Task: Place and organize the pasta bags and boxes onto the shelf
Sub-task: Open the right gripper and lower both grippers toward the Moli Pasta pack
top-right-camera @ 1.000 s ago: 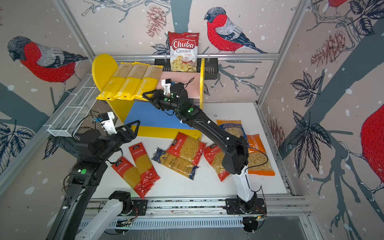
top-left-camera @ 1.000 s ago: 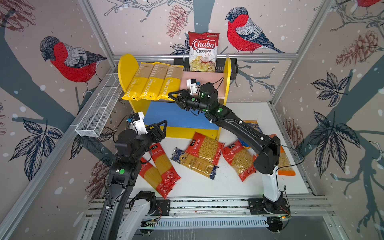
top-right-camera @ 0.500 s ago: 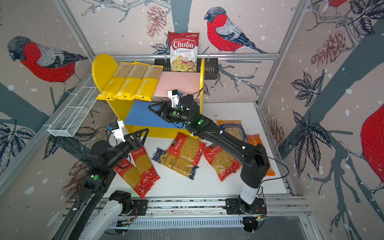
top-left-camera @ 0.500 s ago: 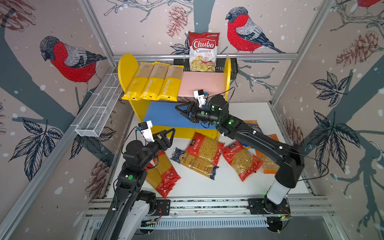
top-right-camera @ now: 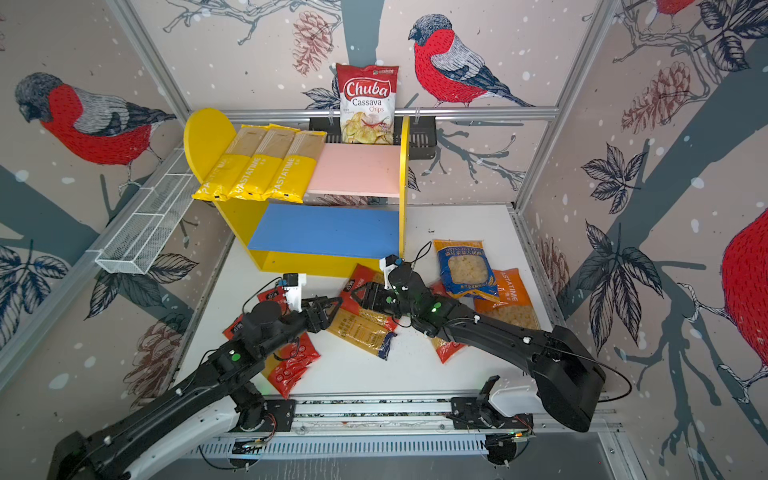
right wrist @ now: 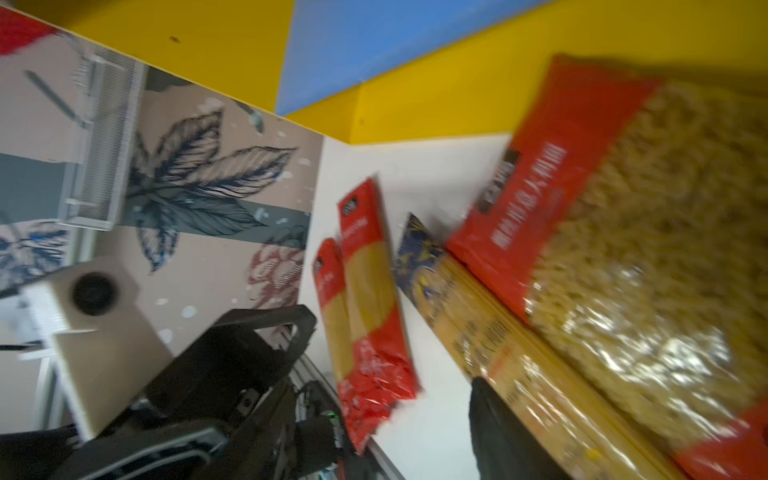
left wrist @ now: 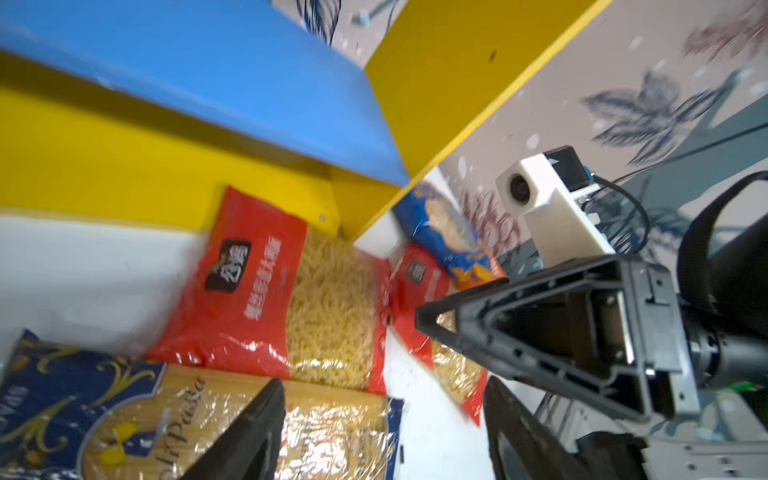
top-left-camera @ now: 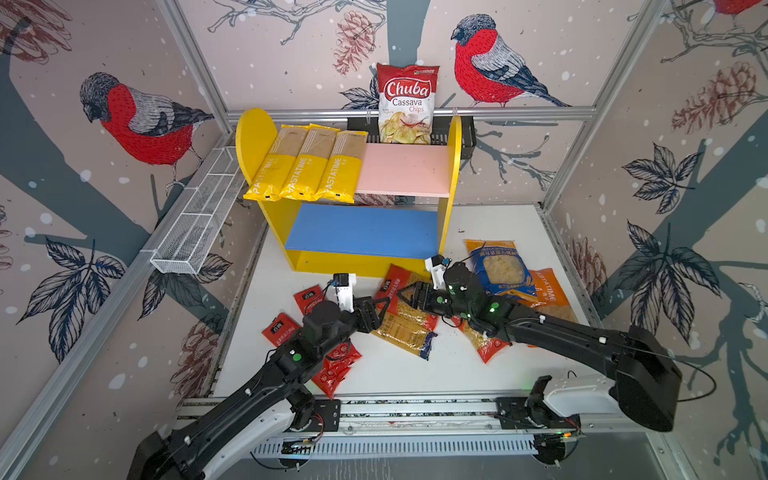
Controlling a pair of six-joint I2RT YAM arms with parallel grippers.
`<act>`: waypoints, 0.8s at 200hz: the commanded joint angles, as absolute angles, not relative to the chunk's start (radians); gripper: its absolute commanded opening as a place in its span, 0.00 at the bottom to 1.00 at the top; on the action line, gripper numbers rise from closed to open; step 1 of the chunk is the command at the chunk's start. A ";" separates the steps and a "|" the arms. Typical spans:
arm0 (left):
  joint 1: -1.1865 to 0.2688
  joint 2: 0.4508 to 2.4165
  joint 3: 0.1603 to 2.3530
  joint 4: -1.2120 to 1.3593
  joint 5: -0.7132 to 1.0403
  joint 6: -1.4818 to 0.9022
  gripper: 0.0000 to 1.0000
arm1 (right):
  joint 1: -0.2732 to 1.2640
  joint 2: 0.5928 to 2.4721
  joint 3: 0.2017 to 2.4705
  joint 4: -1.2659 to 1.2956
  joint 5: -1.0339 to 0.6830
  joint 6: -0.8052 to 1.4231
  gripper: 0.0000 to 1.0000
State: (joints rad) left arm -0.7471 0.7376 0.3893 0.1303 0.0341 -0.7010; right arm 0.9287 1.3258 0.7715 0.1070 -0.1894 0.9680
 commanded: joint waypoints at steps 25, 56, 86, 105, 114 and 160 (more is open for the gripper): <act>-0.824 0.927 0.406 0.223 -0.068 -0.765 0.72 | 0.949 1.390 0.750 0.055 -0.071 0.901 0.61; -0.824 1.008 0.442 0.130 -0.079 -0.800 0.72 | 0.971 1.477 0.770 0.036 -0.068 0.843 0.60; -0.824 1.059 0.462 0.037 -0.085 -0.805 0.70 | 0.976 1.496 0.744 0.079 -0.116 0.804 0.61; -0.824 1.055 0.443 0.036 -0.082 -0.826 0.70 | 0.979 1.532 0.758 0.047 -0.129 0.777 0.61; -0.824 1.050 0.433 0.042 -0.078 -0.840 0.69 | 0.977 1.540 0.753 0.040 -0.138 0.771 0.61; -0.824 1.047 0.381 0.082 -0.040 -0.887 0.67 | 0.971 1.544 0.734 -0.030 -0.155 0.736 0.65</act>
State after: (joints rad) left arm -0.8219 1.0473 0.4000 0.0589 -0.0654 -0.8524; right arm 0.9745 1.5417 0.7429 0.0185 -0.1341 0.7742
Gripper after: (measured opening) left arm 0.676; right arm 0.641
